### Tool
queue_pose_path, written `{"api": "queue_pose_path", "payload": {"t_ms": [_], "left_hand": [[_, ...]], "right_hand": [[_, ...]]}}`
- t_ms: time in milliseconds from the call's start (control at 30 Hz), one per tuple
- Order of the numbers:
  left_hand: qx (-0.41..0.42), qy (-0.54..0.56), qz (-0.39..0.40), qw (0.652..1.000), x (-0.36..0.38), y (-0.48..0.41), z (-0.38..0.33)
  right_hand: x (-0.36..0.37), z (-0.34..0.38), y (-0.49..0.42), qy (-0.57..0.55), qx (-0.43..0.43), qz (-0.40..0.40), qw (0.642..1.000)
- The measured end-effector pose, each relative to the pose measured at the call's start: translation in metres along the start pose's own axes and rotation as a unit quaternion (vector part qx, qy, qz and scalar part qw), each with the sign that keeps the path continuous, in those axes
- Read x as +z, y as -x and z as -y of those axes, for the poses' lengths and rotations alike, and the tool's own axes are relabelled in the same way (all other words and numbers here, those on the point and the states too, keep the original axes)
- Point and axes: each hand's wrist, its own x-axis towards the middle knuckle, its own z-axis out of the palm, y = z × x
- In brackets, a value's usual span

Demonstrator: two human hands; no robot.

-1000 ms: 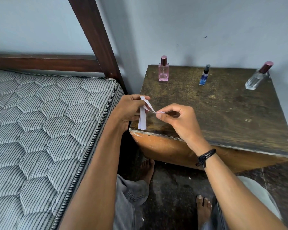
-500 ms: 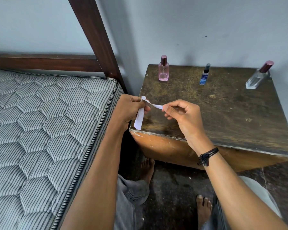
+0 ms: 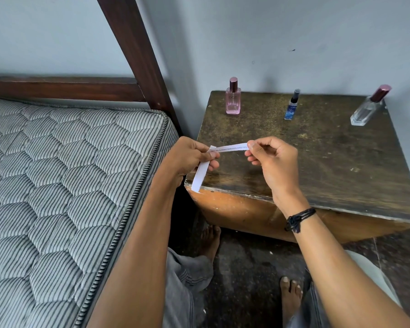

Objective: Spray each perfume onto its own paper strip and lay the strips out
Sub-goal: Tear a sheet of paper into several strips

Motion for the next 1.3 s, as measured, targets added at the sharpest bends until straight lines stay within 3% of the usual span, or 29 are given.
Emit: {"api": "queue_pose_path", "payload": {"t_ms": [333, 533, 700, 1033, 1300], "left_hand": [[-0.002, 0.006, 0.020, 1.000, 0.001, 0.002, -0.002], [-0.021, 0.054, -0.062, 0.996, -0.022, 0.004, 0.003], [-0.002, 0.113, -0.084, 0.990, -0.011, -0.002, 0.002], [0.011, 0.049, -0.150, 0.987, 0.010, -0.016, 0.007], [0.002, -0.161, -0.181, 0.970, 0.005, -0.029, 0.020]], "right_hand": [[-0.007, 0.001, -0.004, 0.040, -0.010, -0.010, 0.999], [-0.043, 0.004, -0.022, -0.048, 0.039, -0.171, 0.983], [-0.041, 0.002, -0.019, -0.034, 0.022, -0.161, 0.986], [-0.045, -0.002, -0.022, 0.014, -0.041, -0.117, 0.992], [-0.056, -0.004, -0.023, 0.044, -0.046, -0.105, 0.992]]}}
